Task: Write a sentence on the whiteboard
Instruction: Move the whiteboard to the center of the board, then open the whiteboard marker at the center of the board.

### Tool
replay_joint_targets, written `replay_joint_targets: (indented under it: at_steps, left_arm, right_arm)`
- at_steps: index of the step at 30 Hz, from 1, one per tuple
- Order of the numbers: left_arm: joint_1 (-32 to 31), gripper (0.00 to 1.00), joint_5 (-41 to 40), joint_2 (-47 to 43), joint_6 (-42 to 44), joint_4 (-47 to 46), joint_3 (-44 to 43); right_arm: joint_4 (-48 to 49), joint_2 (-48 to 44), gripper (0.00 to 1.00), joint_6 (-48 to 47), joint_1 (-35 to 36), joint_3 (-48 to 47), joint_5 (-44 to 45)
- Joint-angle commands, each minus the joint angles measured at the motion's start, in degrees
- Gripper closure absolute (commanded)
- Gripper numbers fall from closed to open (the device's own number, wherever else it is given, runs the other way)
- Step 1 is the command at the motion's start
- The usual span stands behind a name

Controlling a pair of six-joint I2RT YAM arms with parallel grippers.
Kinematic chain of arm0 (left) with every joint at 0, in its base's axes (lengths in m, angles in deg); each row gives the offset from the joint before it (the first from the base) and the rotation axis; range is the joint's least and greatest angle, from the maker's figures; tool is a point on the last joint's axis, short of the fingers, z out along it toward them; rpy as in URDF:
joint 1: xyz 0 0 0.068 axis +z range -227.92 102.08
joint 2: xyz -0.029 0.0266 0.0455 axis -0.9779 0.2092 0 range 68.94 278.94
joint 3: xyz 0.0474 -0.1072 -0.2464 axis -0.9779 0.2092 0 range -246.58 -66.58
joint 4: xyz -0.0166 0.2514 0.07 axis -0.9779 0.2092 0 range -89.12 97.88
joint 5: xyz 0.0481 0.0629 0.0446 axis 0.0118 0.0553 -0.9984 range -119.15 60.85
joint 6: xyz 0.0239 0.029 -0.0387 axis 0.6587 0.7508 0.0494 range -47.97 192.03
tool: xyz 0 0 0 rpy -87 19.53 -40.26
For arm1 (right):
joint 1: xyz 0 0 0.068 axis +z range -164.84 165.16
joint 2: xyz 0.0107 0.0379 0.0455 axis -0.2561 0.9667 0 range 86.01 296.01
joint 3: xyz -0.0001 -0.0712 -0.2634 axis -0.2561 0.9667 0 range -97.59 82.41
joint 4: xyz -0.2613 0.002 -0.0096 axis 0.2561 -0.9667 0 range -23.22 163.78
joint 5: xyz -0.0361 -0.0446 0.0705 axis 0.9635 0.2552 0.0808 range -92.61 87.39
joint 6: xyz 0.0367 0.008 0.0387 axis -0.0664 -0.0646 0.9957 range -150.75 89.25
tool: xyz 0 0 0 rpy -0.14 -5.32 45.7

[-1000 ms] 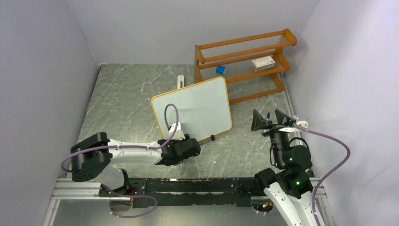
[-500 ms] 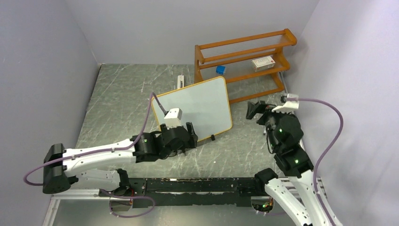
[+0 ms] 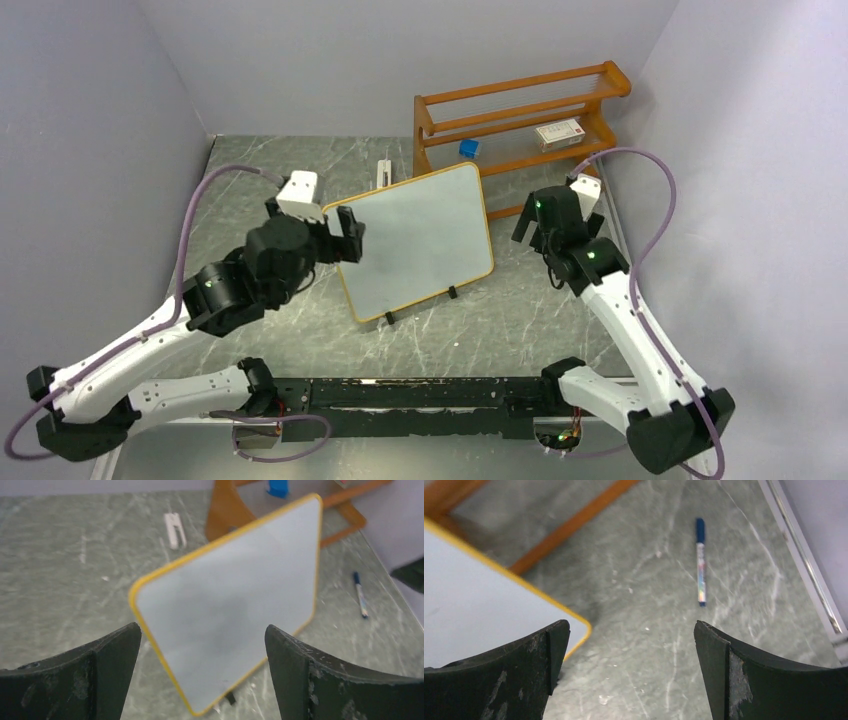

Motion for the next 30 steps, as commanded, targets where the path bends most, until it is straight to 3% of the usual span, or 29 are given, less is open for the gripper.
replay_joint_targets:
  at_steps: [1, 4, 8, 12, 15, 21, 25, 30]
  left_arm:
    - [9.3, 0.03, 9.1, 1.1, 9.7, -1.5, -2.3]
    - [17.0, 0.04, 16.5, 3.2, 11.9, -1.8, -3.3]
    - [25.4, 0.04, 20.7, 0.9, 13.8, -3.7, -3.3]
    - [26.0, 0.04, 17.8, -1.2, 14.6, -3.1, -3.0]
    - [26.0, 0.04, 12.6, -3.9, 15.0, -4.0, -0.4]
    - [26.0, 0.04, 6.7, -6.1, 14.8, -6.7, 5.0]
    - [26.0, 0.04, 5.8, -5.8, 14.8, -6.8, 5.5]
    - [26.0, 0.05, 5.8, -5.7, 15.0, -6.9, 5.7]
  right_arm:
    - [-6.3, 4.1, 0.0, 3.6, -6.3, 0.9, -0.1]
    - [-4.6, 6.7, 0.0, 1.9, -11.9, 2.8, -3.7]
    - [-2.6, 11.1, 0.0, 2.3, -19.3, 4.7, -8.2]
    - [-0.3, 15.7, 0.04, 7.6, -27.5, 6.4, -12.8]
    - [2.4, 19.1, 0.1, 10.4, -29.6, 7.1, -12.6]
    - [6.6, 30.5, 0.14, 10.1, -30.4, 3.8, -11.3]
    - [7.6, 36.9, 0.28, 8.9, -30.4, 1.0, -11.2]
    - [8.2, 40.9, 0.38, 6.4, -30.4, -0.3, -13.1]
